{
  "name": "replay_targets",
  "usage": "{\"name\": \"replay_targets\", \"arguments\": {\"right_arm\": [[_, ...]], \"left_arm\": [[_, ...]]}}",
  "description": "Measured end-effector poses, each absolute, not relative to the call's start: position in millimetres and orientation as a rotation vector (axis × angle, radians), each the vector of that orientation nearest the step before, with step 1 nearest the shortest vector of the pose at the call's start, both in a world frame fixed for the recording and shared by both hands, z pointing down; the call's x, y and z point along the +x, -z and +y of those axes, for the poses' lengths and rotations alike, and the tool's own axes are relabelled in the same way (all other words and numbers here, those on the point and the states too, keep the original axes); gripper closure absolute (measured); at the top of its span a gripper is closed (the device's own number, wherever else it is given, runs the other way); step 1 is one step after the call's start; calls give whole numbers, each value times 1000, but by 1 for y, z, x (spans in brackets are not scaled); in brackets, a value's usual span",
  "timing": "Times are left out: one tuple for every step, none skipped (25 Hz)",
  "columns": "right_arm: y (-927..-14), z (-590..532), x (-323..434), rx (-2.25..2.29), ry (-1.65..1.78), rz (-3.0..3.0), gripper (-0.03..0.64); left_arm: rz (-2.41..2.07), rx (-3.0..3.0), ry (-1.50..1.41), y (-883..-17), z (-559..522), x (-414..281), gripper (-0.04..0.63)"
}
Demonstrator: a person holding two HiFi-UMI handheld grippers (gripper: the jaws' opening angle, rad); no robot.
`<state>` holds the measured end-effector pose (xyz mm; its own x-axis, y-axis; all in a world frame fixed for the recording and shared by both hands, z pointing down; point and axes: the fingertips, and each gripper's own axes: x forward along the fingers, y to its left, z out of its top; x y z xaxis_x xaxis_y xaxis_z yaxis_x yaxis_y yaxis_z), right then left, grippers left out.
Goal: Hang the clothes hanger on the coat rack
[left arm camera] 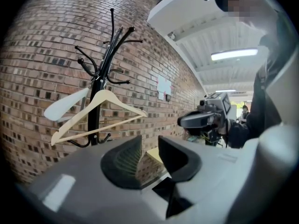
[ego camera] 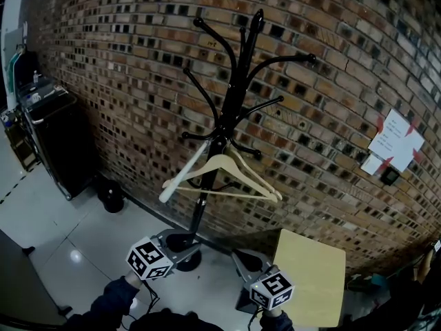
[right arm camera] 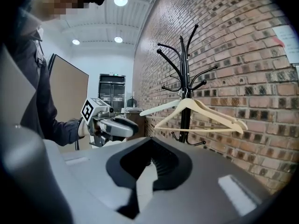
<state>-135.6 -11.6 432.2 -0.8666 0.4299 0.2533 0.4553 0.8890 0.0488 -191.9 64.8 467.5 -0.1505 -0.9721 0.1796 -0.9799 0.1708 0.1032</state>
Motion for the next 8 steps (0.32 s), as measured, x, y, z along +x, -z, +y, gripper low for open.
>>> {"name": "replay_targets", "arguments": {"right_arm": [[-432, -11, -135, -674, 156, -2819, 612], [-431, -10, -134, -678, 155, -2815, 611], [-430, -9, -133, -680, 157, -2815, 612], [-429, -9, -132, -681, 162, -2816, 612], [-428, -9, -132, -680, 166, -2817, 612], [-427, -9, -131, -680, 169, -2817, 612], [-427, -9, -131, -679, 171, -2817, 612], [-427, -9, -131, -679, 172, -2816, 612]], "left_arm": [[-2236, 1902, -55, -468, 64, -192, 503], [-2233, 1904, -54, -469, 63, -191, 503], [-2231, 1904, -54, -469, 63, -192, 503], [-2230, 1903, -54, -469, 62, -192, 503], [-2229, 1901, -53, -469, 62, -192, 503], [-2228, 1899, -52, -469, 61, -191, 504], [-2226, 1898, -50, -469, 61, -191, 503], [-2224, 1898, -48, -469, 61, -191, 505]]}}
